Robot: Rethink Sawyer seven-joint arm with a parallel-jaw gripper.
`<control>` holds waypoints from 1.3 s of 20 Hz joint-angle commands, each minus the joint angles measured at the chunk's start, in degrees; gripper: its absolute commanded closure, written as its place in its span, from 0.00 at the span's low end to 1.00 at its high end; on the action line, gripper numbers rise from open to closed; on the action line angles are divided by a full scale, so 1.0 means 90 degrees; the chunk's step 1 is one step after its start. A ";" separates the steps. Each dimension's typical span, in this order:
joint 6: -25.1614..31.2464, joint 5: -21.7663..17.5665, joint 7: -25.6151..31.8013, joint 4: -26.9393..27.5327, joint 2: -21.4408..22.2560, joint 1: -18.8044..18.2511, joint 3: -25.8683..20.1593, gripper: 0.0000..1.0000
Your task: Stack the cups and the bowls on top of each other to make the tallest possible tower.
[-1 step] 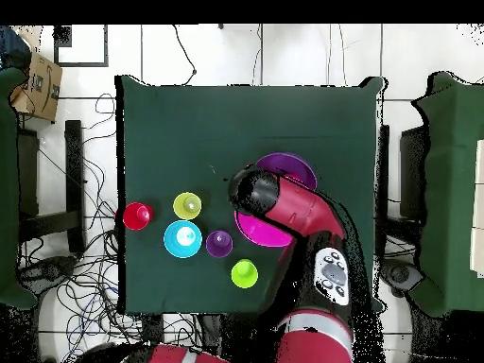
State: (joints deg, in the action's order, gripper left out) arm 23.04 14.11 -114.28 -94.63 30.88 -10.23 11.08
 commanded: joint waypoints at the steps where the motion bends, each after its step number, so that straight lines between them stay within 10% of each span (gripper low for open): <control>1: -0.1039 -0.0281 -0.0336 0.0219 -0.0838 -0.0270 -0.1149 1.00; 12: -0.1218 -0.0242 -0.0556 0.0226 -0.1000 -0.0291 -0.1228 1.00; 26: 0.0765 -0.0022 -0.0948 -0.0566 0.0704 0.0600 -0.0109 1.00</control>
State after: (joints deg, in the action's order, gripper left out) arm 23.40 14.08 -114.28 -97.51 34.46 -7.05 12.92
